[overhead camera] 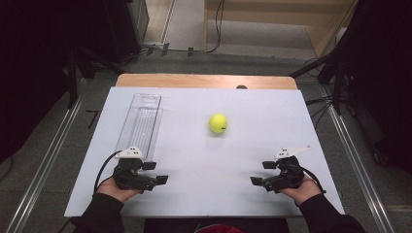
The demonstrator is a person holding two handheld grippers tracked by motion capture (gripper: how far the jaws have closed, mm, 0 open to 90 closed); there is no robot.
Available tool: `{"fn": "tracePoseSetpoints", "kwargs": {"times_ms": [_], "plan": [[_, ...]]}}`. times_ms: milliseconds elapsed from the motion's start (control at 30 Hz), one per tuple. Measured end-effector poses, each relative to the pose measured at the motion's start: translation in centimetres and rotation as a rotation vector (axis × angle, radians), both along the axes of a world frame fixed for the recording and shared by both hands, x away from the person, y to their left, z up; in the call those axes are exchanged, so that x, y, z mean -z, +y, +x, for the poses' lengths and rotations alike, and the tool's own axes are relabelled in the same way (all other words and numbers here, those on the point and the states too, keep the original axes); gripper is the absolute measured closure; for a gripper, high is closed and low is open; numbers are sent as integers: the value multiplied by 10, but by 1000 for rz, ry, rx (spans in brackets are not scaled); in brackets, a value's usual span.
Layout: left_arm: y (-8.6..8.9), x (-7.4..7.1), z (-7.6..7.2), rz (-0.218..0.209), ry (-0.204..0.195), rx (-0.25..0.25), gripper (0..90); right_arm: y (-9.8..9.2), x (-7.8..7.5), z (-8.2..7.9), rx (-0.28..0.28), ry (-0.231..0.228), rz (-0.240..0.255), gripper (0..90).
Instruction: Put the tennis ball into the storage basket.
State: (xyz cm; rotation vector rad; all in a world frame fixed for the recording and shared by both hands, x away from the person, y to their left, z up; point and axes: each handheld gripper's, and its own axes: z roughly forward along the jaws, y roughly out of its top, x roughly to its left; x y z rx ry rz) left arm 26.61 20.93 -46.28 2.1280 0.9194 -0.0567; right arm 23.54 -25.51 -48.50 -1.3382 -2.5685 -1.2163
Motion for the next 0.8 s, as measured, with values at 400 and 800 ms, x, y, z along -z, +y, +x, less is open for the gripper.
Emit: {"fn": "tracePoseSetpoints", "kwargs": {"times_ms": [400, 800], "plan": [[2, 1, 0, 5, 7, -7, 226, 0, 0, 2, 6, 7, 9, 126], [2, 2, 1, -1, 9, -7, 226, 0, 1, 2, 10, 15, 8, 127]]}}
